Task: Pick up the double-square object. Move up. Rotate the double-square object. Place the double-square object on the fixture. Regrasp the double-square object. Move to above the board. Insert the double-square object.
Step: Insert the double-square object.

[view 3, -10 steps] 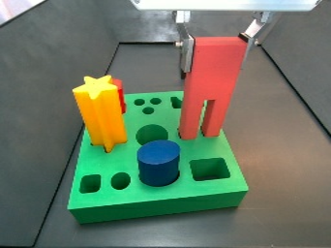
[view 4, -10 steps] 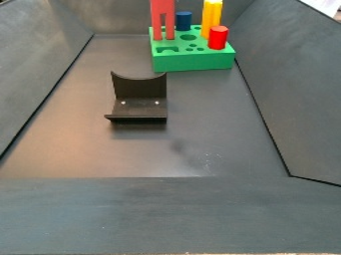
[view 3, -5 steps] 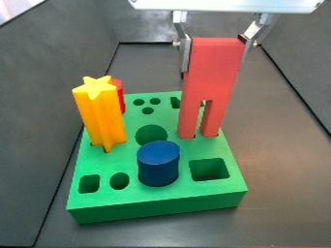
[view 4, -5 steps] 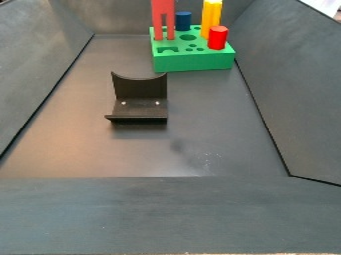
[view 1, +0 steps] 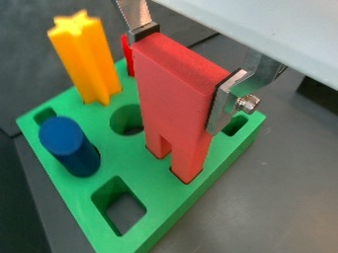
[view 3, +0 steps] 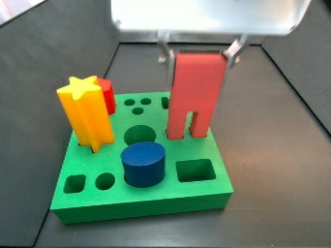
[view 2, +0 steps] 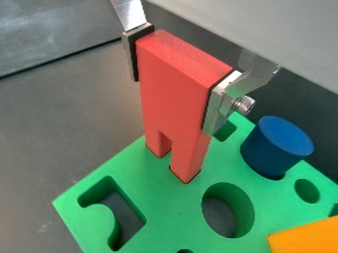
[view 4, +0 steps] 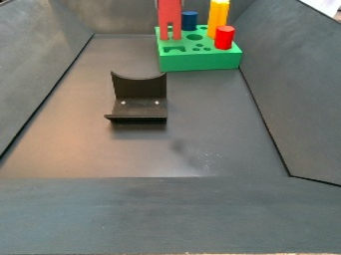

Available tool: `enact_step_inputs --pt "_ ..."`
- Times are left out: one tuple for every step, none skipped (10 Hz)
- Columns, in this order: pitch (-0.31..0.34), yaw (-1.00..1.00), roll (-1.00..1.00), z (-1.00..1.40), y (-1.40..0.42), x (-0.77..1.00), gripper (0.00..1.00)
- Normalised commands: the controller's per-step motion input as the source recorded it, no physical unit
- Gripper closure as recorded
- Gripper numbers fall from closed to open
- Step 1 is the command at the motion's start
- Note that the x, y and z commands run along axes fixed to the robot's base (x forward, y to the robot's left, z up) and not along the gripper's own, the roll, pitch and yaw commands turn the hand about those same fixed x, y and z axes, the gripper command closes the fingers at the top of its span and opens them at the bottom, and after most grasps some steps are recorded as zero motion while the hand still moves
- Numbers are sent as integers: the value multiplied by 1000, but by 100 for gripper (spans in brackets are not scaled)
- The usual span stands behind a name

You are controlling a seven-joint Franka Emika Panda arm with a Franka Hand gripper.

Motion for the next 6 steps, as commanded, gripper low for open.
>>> enact_step_inputs --pt "-229 169 30 -443 -143 -100 100" --pt "-203 137 7 -411 -109 -57 100" --pt "-154 100 0 -349 -54 -14 100" --pt "-133 97 0 -311 -23 -11 100" --pt "-69 106 0 -180 0 0 100" --pt "0 0 0 0 0 0 100"
